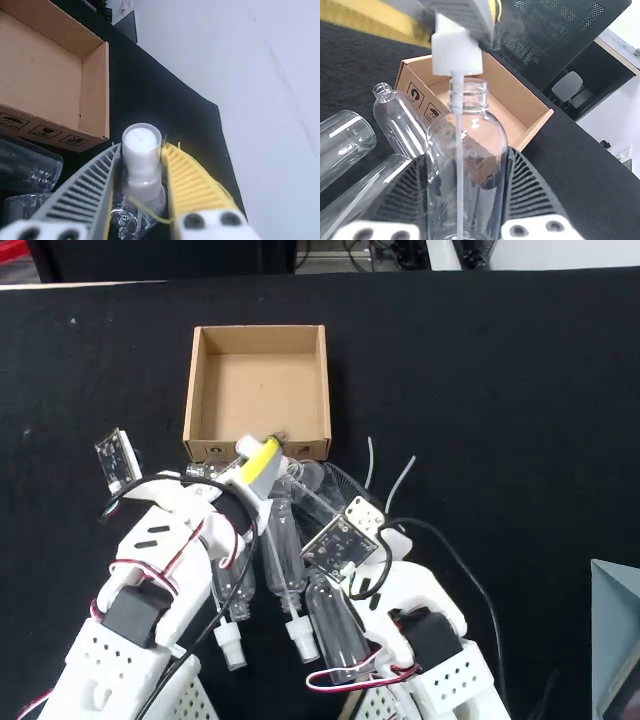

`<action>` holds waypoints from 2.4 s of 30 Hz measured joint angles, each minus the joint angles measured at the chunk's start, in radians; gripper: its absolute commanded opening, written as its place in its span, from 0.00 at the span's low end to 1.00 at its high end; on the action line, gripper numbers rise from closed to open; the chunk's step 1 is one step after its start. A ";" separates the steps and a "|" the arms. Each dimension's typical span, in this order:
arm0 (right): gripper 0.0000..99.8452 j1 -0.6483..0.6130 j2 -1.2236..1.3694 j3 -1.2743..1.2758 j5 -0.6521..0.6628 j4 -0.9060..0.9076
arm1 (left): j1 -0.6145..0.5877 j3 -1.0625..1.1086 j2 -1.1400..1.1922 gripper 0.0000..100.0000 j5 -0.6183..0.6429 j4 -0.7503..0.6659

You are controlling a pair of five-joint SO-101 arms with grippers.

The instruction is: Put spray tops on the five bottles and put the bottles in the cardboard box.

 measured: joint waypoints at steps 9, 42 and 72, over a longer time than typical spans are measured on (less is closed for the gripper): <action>0.01 0.000 0.000 0.000 0.000 0.000 | 0.000 0.000 0.000 0.21 0.000 0.000; 0.01 0.002 0.000 0.017 0.000 0.000 | -0.014 0.000 0.000 0.20 0.058 -0.092; 0.01 0.002 0.000 0.017 -0.097 -0.040 | 0.009 0.094 -0.002 0.20 0.058 -0.290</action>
